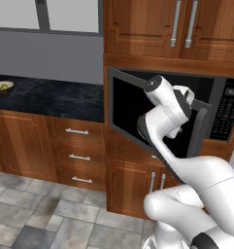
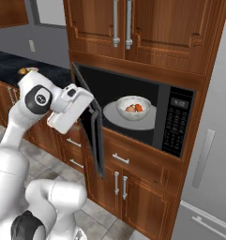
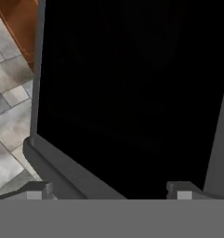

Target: Place the bowl containing the carrot and onion in the microwave. Close the microwave door and press the start button to microwave the meal.

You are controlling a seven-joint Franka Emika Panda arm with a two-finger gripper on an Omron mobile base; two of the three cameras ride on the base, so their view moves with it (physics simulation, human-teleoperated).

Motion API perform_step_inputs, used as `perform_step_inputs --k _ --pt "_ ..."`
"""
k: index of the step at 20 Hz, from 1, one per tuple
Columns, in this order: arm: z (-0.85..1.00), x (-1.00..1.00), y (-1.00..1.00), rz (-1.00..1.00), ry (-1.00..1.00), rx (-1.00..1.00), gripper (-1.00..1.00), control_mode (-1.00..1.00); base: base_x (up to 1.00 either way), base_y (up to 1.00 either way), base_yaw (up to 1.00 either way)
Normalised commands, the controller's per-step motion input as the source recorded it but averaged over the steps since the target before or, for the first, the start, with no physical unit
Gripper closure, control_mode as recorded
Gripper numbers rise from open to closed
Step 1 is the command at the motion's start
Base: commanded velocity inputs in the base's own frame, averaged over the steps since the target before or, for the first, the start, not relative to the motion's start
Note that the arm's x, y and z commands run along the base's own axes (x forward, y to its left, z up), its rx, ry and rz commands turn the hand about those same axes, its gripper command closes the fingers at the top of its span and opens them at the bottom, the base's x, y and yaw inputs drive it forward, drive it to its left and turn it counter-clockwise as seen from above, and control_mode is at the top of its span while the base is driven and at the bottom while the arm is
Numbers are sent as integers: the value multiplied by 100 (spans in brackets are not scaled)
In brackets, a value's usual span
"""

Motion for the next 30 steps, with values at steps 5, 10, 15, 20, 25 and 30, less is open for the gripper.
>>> perform_step_inputs --k 5,10,15,20,25,30 --pt "-7 87 -48 0 0 -12 -100 -100 0 0 0" --pt "-9 93 -37 0 -5 -17 -100 -100 0 0 0" --pt "-1 83 -55 0 -9 -11 -100 -100 0 0 0" --pt "0 81 -71 0 -6 -1 -100 -100 0 0 0" --pt "0 80 -77 0 -6 0 -100 -100 0 0 0" --pt "0 78 -80 1 -8 0 -100 -100 0 0 0"
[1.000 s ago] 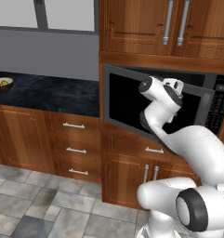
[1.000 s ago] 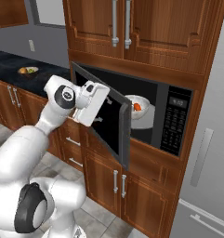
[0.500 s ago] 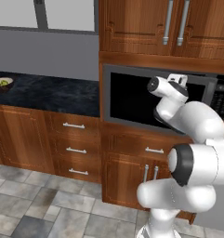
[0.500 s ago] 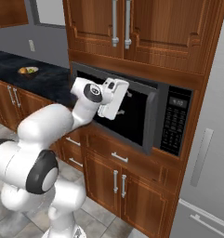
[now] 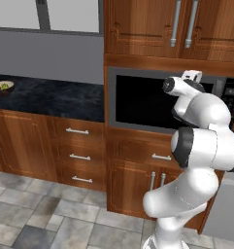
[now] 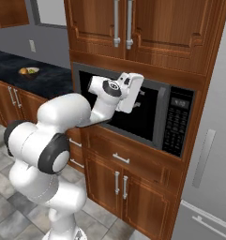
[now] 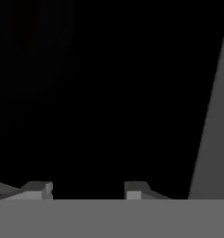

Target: Place the bowl containing the carrot and onion in the microwave. Close the microwave door and press the start button to microwave the meal.

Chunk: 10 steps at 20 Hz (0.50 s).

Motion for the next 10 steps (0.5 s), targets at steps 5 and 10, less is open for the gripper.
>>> perform_step_inputs --k 5,10 --pt "6 -32 -39 5 -18 -2 -100 -100 0 0 0" --pt "34 -100 21 10 -7 0 -100 -100 0 0 0"
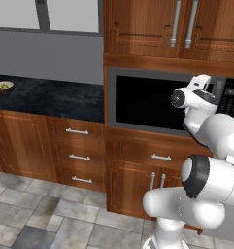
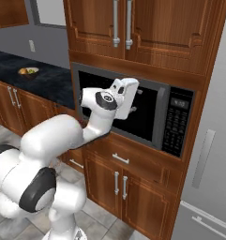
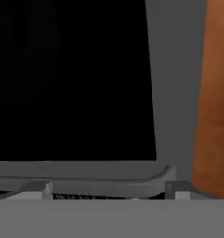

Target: Place the bowl containing the carrot and onion in the microwave. Close the microwave door and press the start button to microwave the meal.

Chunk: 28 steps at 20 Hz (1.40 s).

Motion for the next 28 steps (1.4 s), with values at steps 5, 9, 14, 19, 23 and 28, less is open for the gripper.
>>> perform_step_inputs --k 5,9,14,19,23,28 --pt "30 -100 8 10 0 6 -100 -100 0 0 0" --pt "1 -75 -1 -1 -13 41 -100 -100 0 0 0" --pt "0 -60 -5 -16 -26 63 -100 -100 0 0 0" --pt "-2 -44 -20 -27 -32 79 -100 -100 0 0 0" --pt "-14 -38 -19 -27 -37 78 -100 -100 0 0 0" --pt "-28 -15 -1 -27 -31 60 -100 -100 0 0 0"
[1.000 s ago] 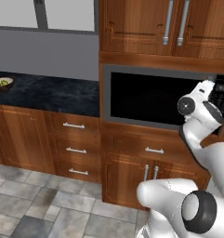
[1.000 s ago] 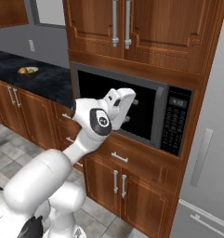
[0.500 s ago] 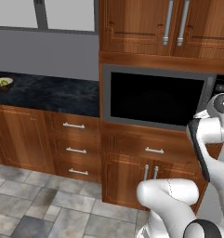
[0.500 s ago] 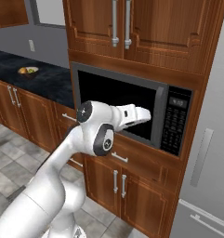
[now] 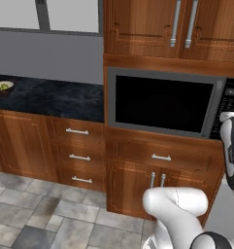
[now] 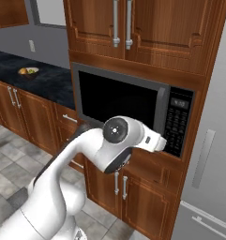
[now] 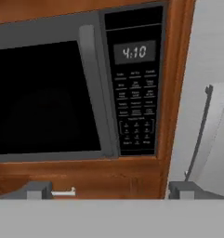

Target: Place the bowl containing the carrot and onion in the microwave. Close the microwave door and press the start button to microwave the meal.

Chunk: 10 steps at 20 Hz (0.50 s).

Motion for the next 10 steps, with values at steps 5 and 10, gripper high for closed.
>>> perform_step_inputs --k 5,10 --pt "-37 -1 28 -24 -14 22 100 -100 0 0 0" --pt "-27 0 21 -24 -5 17 100 -100 0 0 0"
